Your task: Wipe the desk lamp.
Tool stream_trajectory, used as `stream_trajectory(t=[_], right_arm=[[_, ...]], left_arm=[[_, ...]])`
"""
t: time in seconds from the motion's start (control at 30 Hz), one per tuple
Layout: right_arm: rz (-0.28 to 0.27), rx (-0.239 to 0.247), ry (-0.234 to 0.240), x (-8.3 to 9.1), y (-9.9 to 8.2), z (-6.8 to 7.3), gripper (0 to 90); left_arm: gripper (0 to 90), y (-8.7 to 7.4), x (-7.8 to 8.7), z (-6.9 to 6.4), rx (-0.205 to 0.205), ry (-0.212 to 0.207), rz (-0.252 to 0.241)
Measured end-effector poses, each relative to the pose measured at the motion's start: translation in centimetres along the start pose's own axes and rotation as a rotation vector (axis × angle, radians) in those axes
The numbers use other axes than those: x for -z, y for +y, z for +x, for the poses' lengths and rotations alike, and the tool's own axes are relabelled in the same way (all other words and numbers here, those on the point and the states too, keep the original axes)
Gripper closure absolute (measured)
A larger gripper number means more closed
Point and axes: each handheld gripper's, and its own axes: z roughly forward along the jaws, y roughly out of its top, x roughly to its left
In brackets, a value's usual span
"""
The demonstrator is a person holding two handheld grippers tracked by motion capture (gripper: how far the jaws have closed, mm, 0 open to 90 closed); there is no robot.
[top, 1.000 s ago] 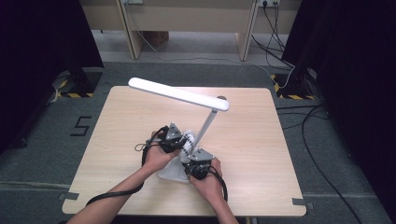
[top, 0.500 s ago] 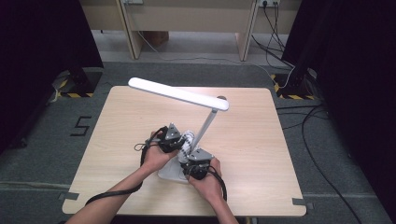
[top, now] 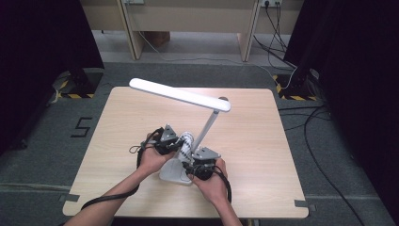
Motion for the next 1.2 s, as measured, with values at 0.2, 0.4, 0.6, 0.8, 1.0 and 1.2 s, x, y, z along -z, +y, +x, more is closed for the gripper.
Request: stream_trajectory(t=[0.2,0.4,0.6,0.8,1.0,1.2], right_arm=[[-0.017,0.042,-0.003,1.2,0.3,1.1,50.2],[-0.071,0.065,-0.015,2.5,1.6,1.6,49.4],[-0.055,0.046,-0.051,1.3,1.7,1.2,48.2],[-0.031,0.043,-0.065,-0.1,1.6,1.6,49.0],[0.003,0.081,-0.079,-0.5,1.7,2.1,68.5],[-0.023,0.076,-0.118,0.6,1.9,1.8,82.1]], left_arm=[[80.2,-0.3,0.8,-0.1,-0.017,0.014,-0.006],[80.3,-0.3,1.4,-0.1,-0.014,0.025,-0.003],[80.3,-0.6,2.5,-0.8,-0.008,0.019,-0.003],[80.2,-1.1,3.6,-1.7,-0.007,0.003,-0.015],[79.8,-1.1,4.9,-2.4,0.031,-0.009,-0.045],[78.9,-1.5,5.5,-2.9,0.049,-0.023,-0.066]])
